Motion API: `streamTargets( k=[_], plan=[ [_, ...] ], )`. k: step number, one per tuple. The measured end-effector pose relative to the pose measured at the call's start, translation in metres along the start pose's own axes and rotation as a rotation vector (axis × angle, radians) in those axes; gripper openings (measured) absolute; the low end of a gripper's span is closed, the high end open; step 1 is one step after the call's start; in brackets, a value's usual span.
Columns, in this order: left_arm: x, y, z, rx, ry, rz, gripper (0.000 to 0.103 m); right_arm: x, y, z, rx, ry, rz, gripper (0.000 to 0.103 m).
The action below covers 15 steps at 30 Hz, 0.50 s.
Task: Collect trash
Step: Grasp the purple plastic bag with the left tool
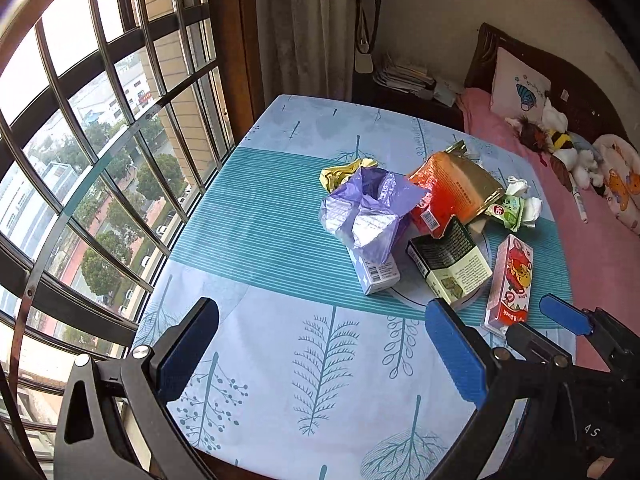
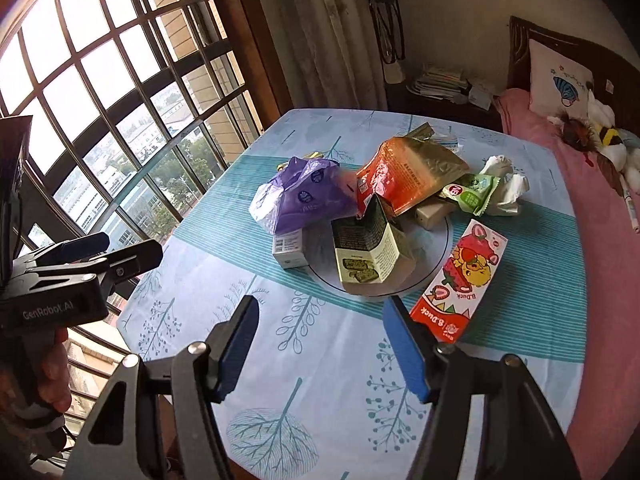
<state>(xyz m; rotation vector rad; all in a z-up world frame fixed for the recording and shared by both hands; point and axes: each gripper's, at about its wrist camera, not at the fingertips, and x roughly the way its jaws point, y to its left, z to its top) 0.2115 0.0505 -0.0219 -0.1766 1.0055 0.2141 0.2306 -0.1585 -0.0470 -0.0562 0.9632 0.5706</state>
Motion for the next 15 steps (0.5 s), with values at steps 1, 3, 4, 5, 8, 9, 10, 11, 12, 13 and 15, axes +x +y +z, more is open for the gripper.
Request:
streamTargets(
  k=[1, 3, 4, 5, 8, 9, 10, 11, 12, 13, 15],
  plan=[
    [0.01, -0.004, 0.009, -0.01, 0.014, 0.002, 0.102, 0.005, -0.008, 0.008, -0.001, 0.004, 0.017, 0.065],
    [0.032, -0.012, 0.026, -0.025, 0.047, 0.014, 0.102, 0.015, -0.025, 0.021, 0.001, 0.007, 0.042, 0.065],
    [0.043, -0.015, 0.034, -0.032, 0.064, 0.021, 0.102, 0.02, -0.033, 0.027, 0.001, 0.008, 0.051, 0.065],
    [0.055, -0.018, 0.04, -0.037, 0.082, 0.027, 0.102, 0.024, -0.04, 0.033, 0.002, 0.009, 0.057, 0.065],
    [0.089, -0.024, 0.056, -0.046, 0.15, 0.036, 0.102, 0.037, -0.064, 0.046, 0.023, 0.013, 0.072, 0.065],
    [0.101, -0.027, 0.059, -0.047, 0.172, 0.041, 0.102, 0.04, -0.073, 0.049, 0.037, 0.015, 0.076, 0.065],
    [0.111, -0.029, 0.062, -0.047, 0.193, 0.044, 0.102, 0.044, -0.082, 0.052, 0.053, 0.017, 0.079, 0.065],
    [0.122, -0.032, 0.065, -0.046, 0.217, 0.047, 0.102, 0.047, -0.091, 0.054, 0.07, 0.018, 0.083, 0.065],
    [0.132, -0.034, 0.066, -0.045, 0.238, 0.052, 0.102, 0.05, -0.099, 0.057, 0.087, 0.02, 0.085, 0.065],
    [0.142, -0.036, 0.066, -0.044, 0.258, 0.057, 0.102, 0.053, -0.107, 0.058, 0.103, 0.023, 0.084, 0.065],
    [0.158, -0.039, 0.067, -0.043, 0.291, 0.073, 0.1, 0.058, -0.123, 0.06, 0.132, 0.028, 0.081, 0.065]
  ],
)
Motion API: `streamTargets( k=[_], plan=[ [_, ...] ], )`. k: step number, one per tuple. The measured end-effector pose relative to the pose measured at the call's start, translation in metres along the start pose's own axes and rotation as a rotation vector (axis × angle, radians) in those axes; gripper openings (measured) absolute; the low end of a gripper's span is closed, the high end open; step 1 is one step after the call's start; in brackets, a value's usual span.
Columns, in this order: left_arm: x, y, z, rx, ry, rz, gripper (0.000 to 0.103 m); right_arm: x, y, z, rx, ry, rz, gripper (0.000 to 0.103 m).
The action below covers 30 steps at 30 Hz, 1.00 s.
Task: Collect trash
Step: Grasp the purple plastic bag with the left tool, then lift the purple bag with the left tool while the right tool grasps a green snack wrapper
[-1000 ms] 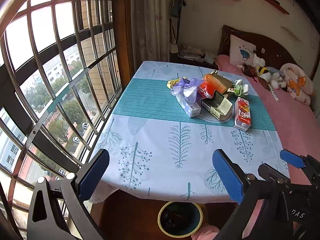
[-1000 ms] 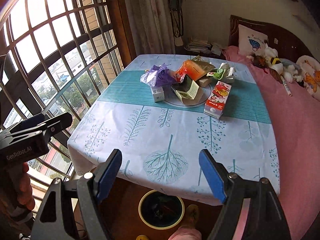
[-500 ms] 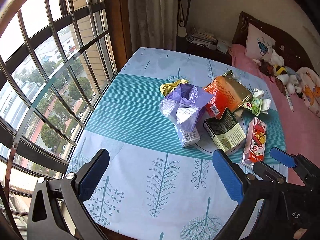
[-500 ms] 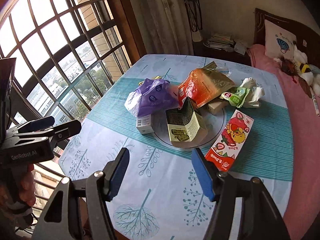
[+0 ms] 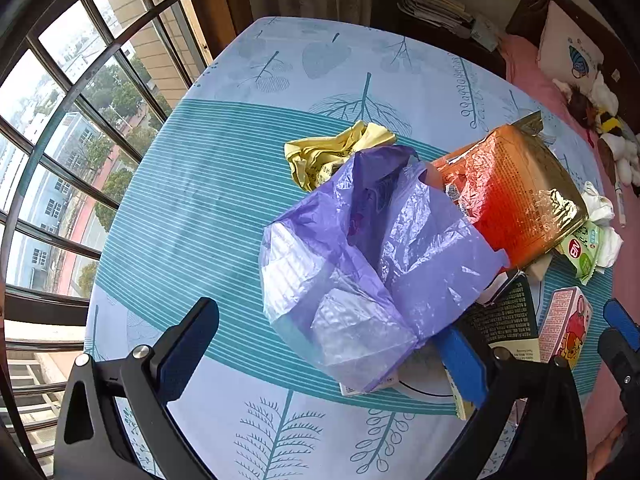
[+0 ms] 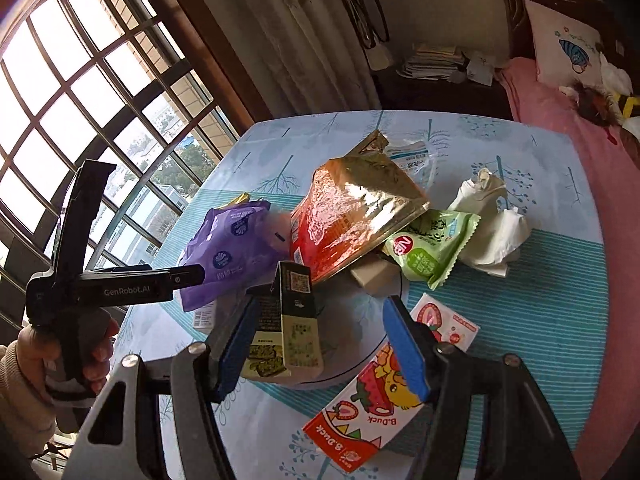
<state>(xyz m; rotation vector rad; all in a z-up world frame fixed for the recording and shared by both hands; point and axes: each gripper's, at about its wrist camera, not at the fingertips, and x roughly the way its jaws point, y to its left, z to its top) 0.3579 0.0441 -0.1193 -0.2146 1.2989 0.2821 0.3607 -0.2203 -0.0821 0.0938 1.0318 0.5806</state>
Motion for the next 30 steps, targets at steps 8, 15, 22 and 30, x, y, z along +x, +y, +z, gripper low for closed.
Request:
streamTargets(
  k=[8, 15, 22, 30],
  plan=[
    [0.017, -0.005, 0.002, -0.027, 0.029, -0.005, 0.042, 0.002, -0.042, 0.004, 0.082, 0.021, -0.009, 0.065],
    [-0.004, -0.007, -0.005, -0.041, -0.04, -0.005, 0.02, 0.004, -0.076, 0.013, 0.192, 0.013, -0.011, 0.065],
    [-0.023, -0.006, 0.0, -0.057, -0.092, -0.021, 0.018, 0.024, -0.083, 0.02, 0.25, 0.022, 0.067, 0.047],
    [-0.044, -0.002, -0.002, -0.086, -0.112, -0.051, 0.018, 0.054, -0.082, 0.028, 0.287, 0.059, 0.09, 0.021]
  ],
)
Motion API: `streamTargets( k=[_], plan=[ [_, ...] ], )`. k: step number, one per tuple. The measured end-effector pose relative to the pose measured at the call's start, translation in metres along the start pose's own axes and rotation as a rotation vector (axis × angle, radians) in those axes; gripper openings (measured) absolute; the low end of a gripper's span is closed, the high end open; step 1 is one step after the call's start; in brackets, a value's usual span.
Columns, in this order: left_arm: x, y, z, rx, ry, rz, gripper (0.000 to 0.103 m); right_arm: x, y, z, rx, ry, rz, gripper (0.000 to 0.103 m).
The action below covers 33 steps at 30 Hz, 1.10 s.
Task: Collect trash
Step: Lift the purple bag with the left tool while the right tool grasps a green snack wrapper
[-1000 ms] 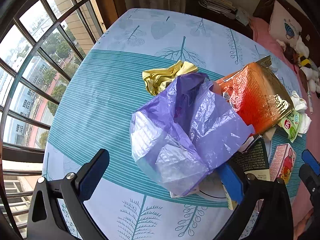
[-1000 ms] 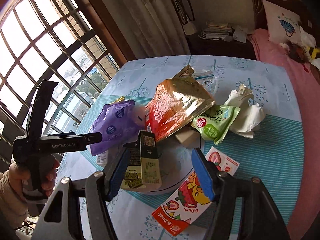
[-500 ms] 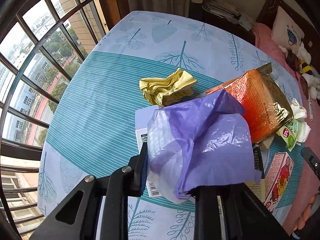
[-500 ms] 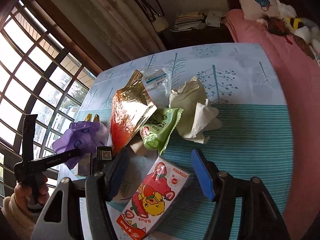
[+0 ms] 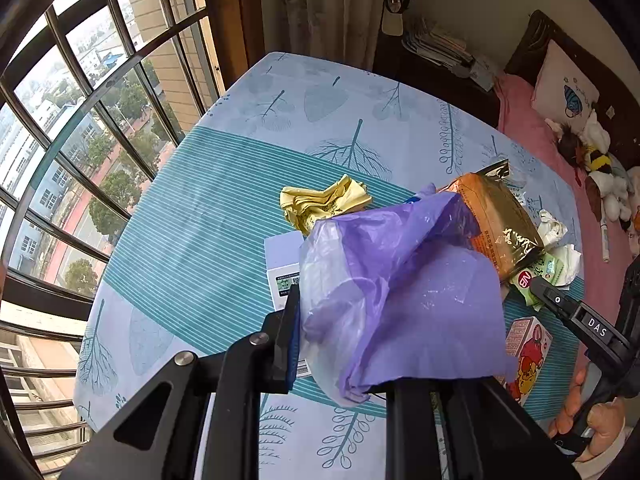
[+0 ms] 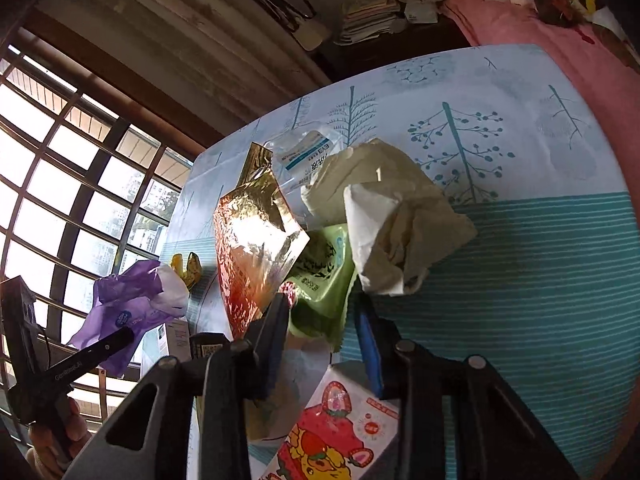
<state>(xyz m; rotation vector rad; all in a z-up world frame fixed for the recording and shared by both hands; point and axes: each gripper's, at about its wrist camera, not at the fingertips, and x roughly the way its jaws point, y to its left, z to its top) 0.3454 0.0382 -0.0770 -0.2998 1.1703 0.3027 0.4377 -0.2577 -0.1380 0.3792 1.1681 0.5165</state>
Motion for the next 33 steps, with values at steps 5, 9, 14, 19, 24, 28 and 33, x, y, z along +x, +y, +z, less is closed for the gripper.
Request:
streamTargets(
  k=[5, 9, 14, 19, 24, 28, 33],
  plan=[
    [-0.013, 0.001, -0.005, 0.0, -0.014, -0.006, 0.018, -0.012, 0.007, -0.005, -0.03, -0.036, 0.045, 0.01],
    [-0.024, 0.003, -0.01, 0.004, -0.024, -0.021, 0.018, -0.033, 0.013, -0.012, -0.053, -0.073, 0.047, 0.005],
    [-0.042, 0.007, -0.022, 0.012, -0.04, -0.045, 0.018, -0.064, 0.023, -0.026, -0.078, -0.12, 0.021, 0.005],
    [-0.064, 0.016, -0.044, 0.04, -0.055, -0.068, 0.018, -0.095, 0.04, -0.054, -0.104, -0.157, 0.004, 0.005],
    [-0.089, 0.032, -0.073, 0.082, -0.074, -0.116, 0.018, -0.121, 0.065, -0.095, -0.119, -0.191, -0.025, 0.005],
    [-0.113, 0.049, -0.105, 0.146, -0.094, -0.151, 0.018, -0.142, 0.088, -0.142, -0.112, -0.229, -0.044, 0.005],
    [-0.137, 0.082, -0.148, 0.201, -0.099, -0.19, 0.018, -0.16, 0.122, -0.211, -0.104, -0.252, -0.055, 0.005]
  ],
)
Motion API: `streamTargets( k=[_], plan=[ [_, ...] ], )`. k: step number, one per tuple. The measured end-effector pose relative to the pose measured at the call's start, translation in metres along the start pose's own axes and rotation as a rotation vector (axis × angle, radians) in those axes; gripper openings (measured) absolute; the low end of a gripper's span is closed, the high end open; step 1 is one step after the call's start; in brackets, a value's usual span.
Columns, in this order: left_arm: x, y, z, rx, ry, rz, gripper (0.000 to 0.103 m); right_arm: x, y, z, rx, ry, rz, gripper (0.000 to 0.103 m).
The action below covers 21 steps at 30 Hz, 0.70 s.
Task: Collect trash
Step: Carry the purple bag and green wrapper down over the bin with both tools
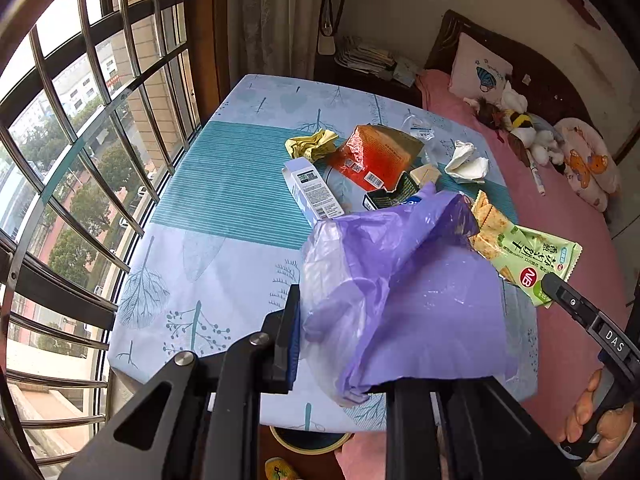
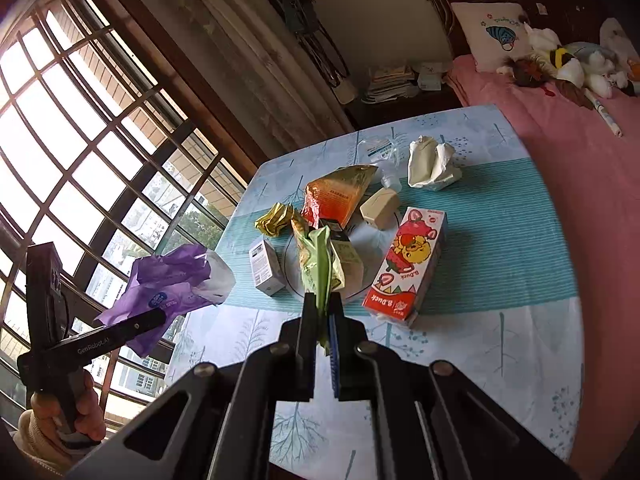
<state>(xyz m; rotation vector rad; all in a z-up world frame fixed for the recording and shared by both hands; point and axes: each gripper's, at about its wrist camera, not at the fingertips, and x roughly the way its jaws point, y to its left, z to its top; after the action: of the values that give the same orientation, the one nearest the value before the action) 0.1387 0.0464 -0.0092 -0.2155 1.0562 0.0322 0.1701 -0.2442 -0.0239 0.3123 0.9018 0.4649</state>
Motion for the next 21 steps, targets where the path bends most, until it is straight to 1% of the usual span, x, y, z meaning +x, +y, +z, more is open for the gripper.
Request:
streamTargets(
  k=[5, 8, 11, 15, 21],
  plan=[
    [-0.028, 0.024, -0.045, 0.042, -0.005, -0.03, 0.018, -0.021, 0.04, -0.064, 0.0, 0.004, -0.018, 0.005],
    [-0.04, 0.039, -0.073, 0.061, 0.01, -0.047, 0.018, -0.031, 0.059, -0.1, -0.003, 0.014, -0.025, 0.005],
    [-0.047, 0.049, -0.1, 0.086, 0.029, -0.05, 0.018, -0.035, 0.073, -0.133, -0.004, 0.043, -0.03, 0.005],
    [-0.042, 0.062, -0.136, 0.096, 0.092, -0.055, 0.018, -0.029, 0.086, -0.17, -0.024, 0.114, -0.048, 0.005],
    [-0.022, 0.068, -0.181, 0.104, 0.183, -0.064, 0.018, -0.018, 0.086, -0.212, -0.016, 0.22, -0.078, 0.005]
  ],
)
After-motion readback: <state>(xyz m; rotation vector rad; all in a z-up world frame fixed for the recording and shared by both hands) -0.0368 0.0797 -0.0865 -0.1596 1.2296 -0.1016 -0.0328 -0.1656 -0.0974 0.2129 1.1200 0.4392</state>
